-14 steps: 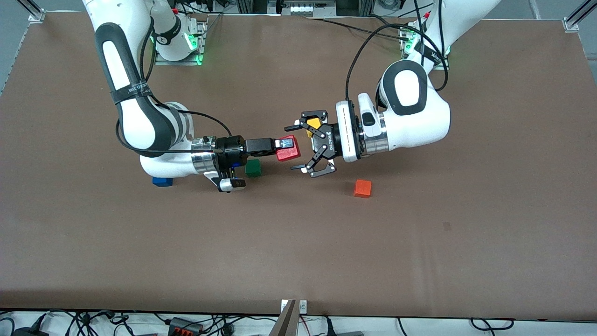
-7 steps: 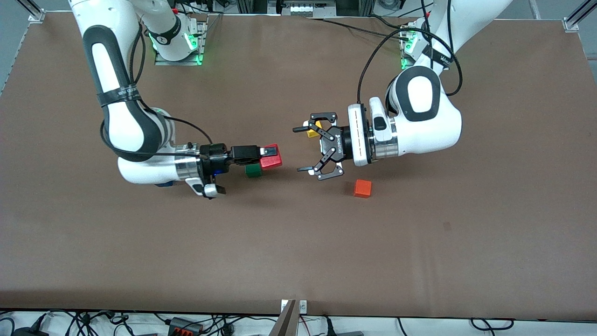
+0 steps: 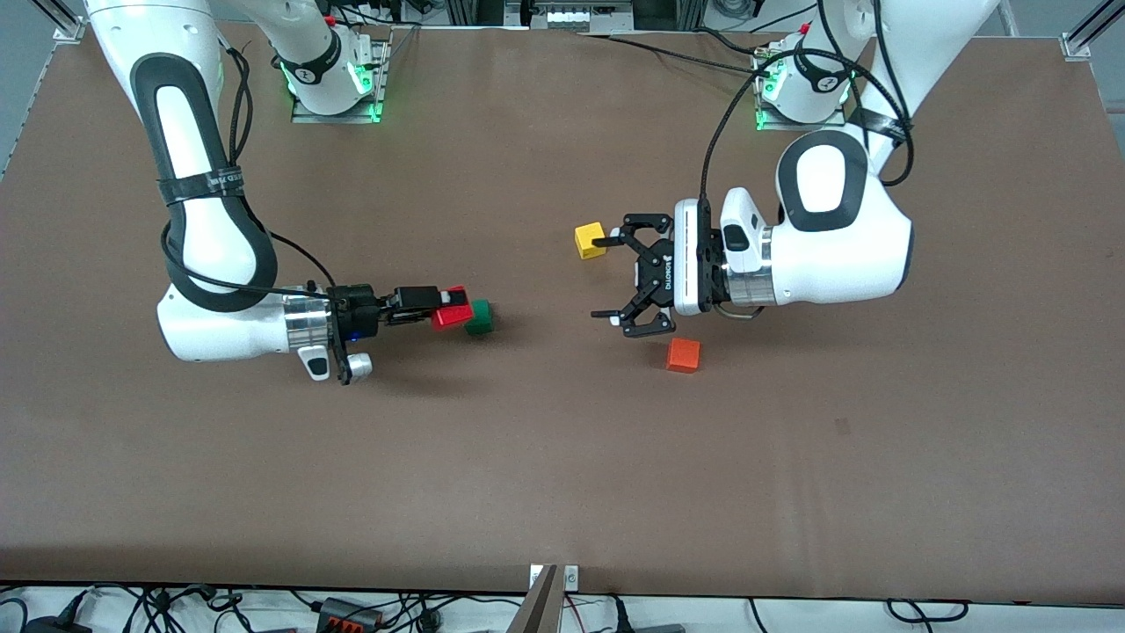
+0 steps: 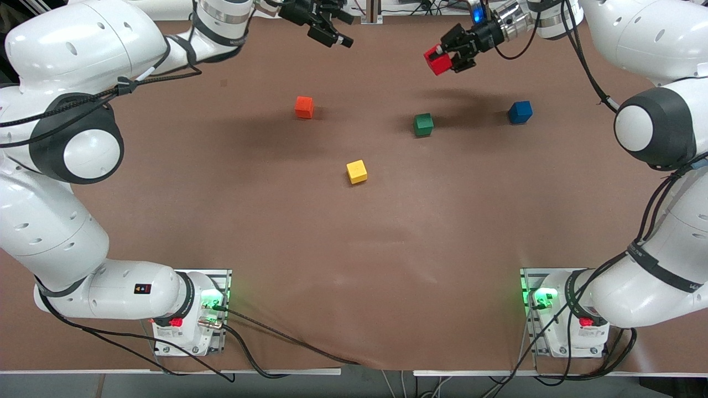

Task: Pass red block to right arm, stack on blue
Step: 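Open the left gripper while the right gripper carries the red cube away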

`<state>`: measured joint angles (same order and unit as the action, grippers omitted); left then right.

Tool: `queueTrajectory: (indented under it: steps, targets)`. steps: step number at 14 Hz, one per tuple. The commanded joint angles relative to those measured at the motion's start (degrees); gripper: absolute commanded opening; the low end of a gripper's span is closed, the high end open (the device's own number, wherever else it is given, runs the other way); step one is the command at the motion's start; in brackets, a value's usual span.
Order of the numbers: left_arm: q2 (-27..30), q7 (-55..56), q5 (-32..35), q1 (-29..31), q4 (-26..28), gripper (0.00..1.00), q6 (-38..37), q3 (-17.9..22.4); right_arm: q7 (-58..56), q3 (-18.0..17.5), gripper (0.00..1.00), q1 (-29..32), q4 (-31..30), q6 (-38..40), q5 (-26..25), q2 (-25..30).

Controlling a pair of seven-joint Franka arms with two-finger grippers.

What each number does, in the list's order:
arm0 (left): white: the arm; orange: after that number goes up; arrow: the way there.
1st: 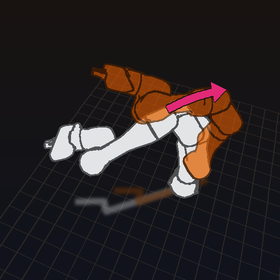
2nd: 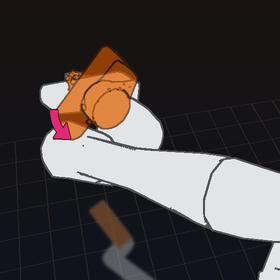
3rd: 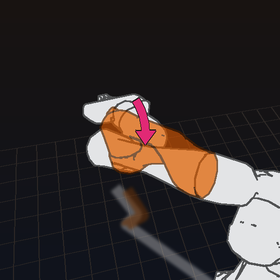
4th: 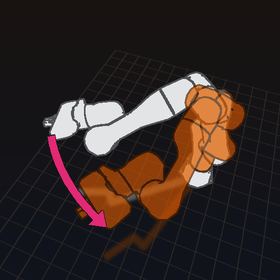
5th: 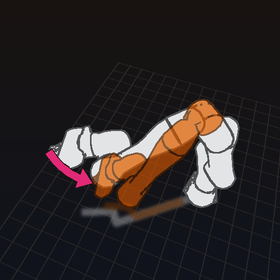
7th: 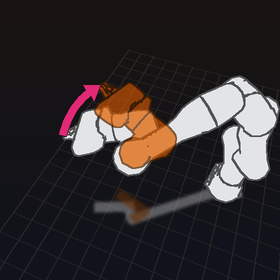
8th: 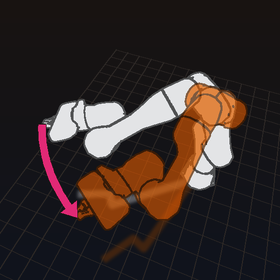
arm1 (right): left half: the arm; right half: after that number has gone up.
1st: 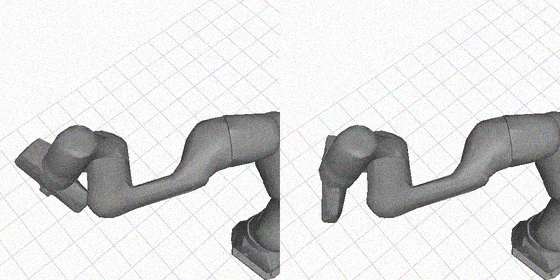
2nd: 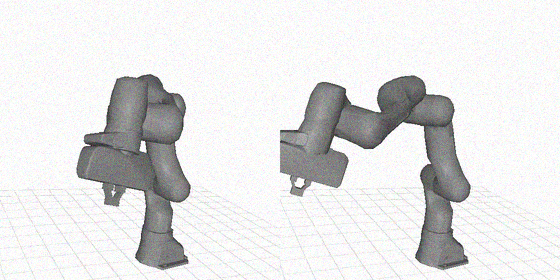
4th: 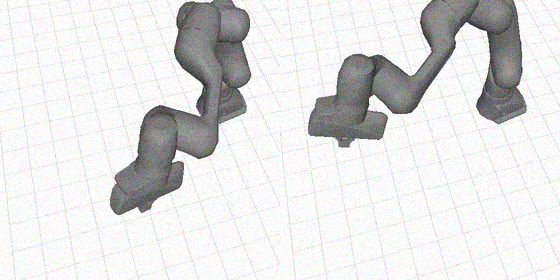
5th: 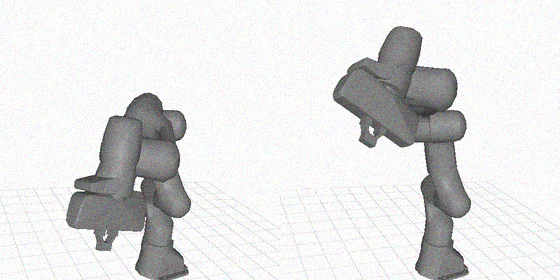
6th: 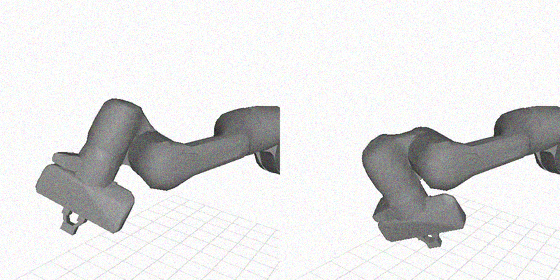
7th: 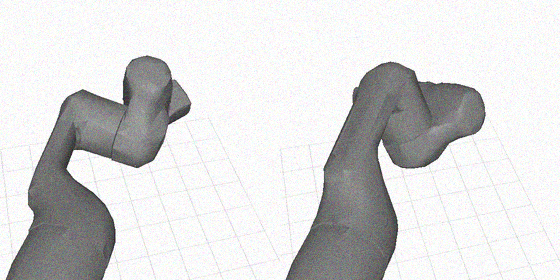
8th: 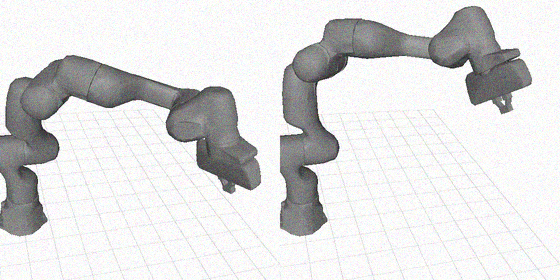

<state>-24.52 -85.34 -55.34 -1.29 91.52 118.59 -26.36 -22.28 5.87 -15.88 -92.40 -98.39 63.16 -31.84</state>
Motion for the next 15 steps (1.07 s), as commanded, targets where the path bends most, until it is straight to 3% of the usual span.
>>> queueTrajectory:
  steps: [1,4,8,12,15]
  targets:
    - [1.23,9.55,10.39,-0.03,-0.47,1.0,-3.88,0.08,1.71,1.51,0.0,0.32,-0.15,-0.31,-9.77,1.07]
    - [0.88,17.72,18.83,-0.03,-0.21,1.0,-9.05,0.17,5.73,3.88,0.0,-0.11,-0.24,-0.57,-20.84,1.16]
    - [1.14,34.06,33.68,0.58,-0.29,1.0,-15.75,0.17,13.58,4.15,0.0,-1.26,-0.23,-1.28,-40.79,3.09]
    - [1.31,50.22,46.25,0.84,-0.64,1.0,-18.91,1.66,17.87,5.47,0.0,-1.43,-0.76,-1.37,-53.63,3.8]
    - [1.93,68.3,51.72,1.81,-3.71,1.0,-24.35,2.19,19.99,5.47,0.0,-1.34,-2.6,-1.89,-57.53,5.81]
